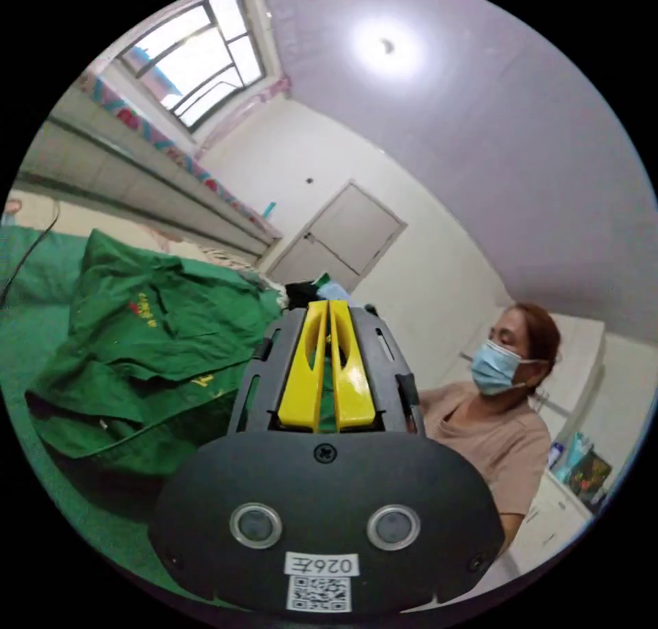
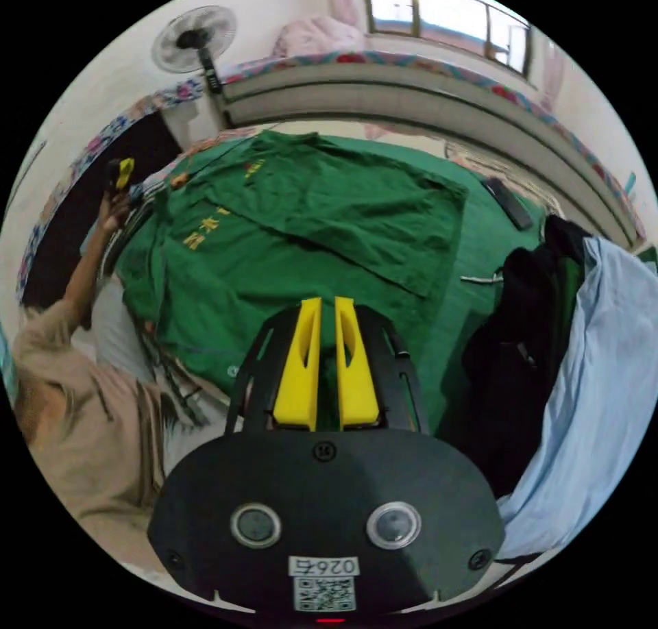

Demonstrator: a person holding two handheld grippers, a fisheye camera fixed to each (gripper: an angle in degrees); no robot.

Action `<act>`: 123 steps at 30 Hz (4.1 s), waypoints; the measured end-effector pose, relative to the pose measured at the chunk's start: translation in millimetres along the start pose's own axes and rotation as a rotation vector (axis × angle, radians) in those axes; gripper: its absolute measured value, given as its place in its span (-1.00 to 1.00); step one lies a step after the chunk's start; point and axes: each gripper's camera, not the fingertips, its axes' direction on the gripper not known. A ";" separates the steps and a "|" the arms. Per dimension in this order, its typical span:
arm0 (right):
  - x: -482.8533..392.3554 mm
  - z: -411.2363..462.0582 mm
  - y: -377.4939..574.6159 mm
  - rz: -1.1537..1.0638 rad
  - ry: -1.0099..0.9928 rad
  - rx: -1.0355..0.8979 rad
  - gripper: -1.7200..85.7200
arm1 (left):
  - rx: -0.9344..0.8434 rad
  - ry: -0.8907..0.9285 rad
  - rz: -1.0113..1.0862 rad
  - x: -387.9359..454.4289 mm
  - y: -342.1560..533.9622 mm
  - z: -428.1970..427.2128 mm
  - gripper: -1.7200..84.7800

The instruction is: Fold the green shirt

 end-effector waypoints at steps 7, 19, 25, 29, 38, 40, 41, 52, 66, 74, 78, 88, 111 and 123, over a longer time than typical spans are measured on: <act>140.6 58.3 -64.0 0.537 0.043 -0.113 -0.77 | -0.196 -0.420 -0.303 -111.4 -6.4 30.5 -0.57; 281.0 70.5 -24.7 0.811 -0.206 0.111 -0.78 | -0.115 -0.434 -0.406 -187.7 -25.5 -1.8 -0.47; 307.6 92.3 -44.6 0.742 -0.360 0.024 -0.81 | -0.180 -0.406 -0.502 -223.6 -34.4 3.7 -0.52; 314.0 100.2 -65.0 0.691 -0.321 -0.030 -0.82 | -0.199 -0.433 -0.533 -235.9 -44.6 -1.1 -0.55; 319.0 120.6 -98.7 0.654 -0.315 -0.027 -0.95 | -0.219 -0.434 -0.502 -257.9 -62.8 27.3 -0.79; 320.0 121.7 -104.4 0.652 -0.308 -0.012 -0.98 | -0.218 -0.422 -0.495 -259.0 -60.5 32.0 -0.96; 319.7 118.7 -107.8 0.653 -0.296 0.013 -0.98 | -0.205 -0.416 -0.492 -258.6 -60.1 31.9 -0.97; 300.9 115.7 -124.3 0.629 -0.076 -0.094 -0.99 | -0.410 -0.385 -0.403 -236.0 -66.3 72.2 -0.98; 201.3 114.1 -164.2 0.505 0.395 -0.181 -0.91 | -0.567 -0.475 -0.372 -177.9 -72.3 68.5 -0.98; 121.7 126.2 -187.9 0.301 0.332 -0.047 -0.98 | -0.808 -0.614 -0.253 -130.0 -59.5 87.4 -0.98; 110.7 151.8 -193.4 0.279 0.098 -0.135 -0.98 | -0.278 -0.590 -0.059 -100.5 -49.5 62.2 -0.98; 78.3 119.1 -154.9 0.275 0.018 -0.167 -0.98 | -0.264 -0.647 -0.245 -89.2 -2.7 32.9 -0.98; -130.4 -136.7 3.0 0.016 -0.252 0.648 -0.96 | 0.070 0.004 0.687 258.2 53.5 35.7 -0.96; -159.3 13.3 -14.0 -0.019 -0.002 -0.194 -0.67 | -0.659 -0.685 0.312 144.0 138.3 148.3 -0.57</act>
